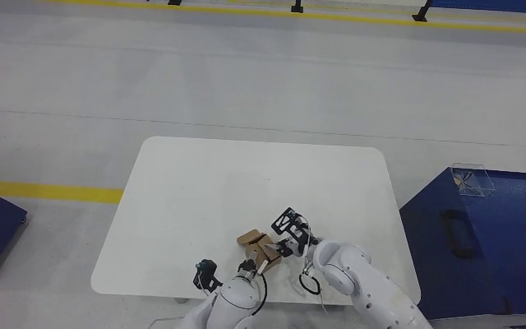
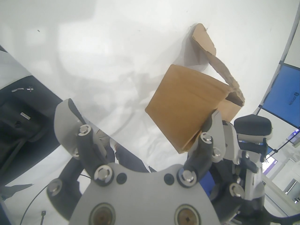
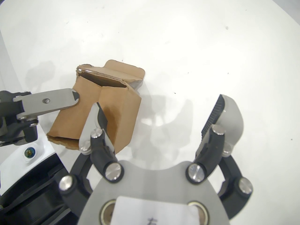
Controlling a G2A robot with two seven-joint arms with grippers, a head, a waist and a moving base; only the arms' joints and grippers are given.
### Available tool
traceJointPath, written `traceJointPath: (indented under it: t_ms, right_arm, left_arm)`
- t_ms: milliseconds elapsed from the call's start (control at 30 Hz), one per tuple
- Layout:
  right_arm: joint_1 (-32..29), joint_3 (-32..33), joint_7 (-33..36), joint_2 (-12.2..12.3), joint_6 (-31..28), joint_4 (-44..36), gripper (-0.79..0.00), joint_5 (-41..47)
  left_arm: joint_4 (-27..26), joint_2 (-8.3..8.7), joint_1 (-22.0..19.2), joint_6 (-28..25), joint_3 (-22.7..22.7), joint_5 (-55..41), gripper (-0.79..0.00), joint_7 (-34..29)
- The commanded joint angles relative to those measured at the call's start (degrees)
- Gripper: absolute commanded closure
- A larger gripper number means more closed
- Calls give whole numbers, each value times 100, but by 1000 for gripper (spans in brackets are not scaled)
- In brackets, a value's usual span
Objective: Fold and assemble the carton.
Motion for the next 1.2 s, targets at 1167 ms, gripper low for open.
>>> traceJointPath:
  t_ms: [1167]
  right_arm:
    - [536, 110, 27, -166, -491, 1117, -785, 521]
  left_arm:
    - [-1643, 47, 1049, -1642, -954, 358, -785, -1102]
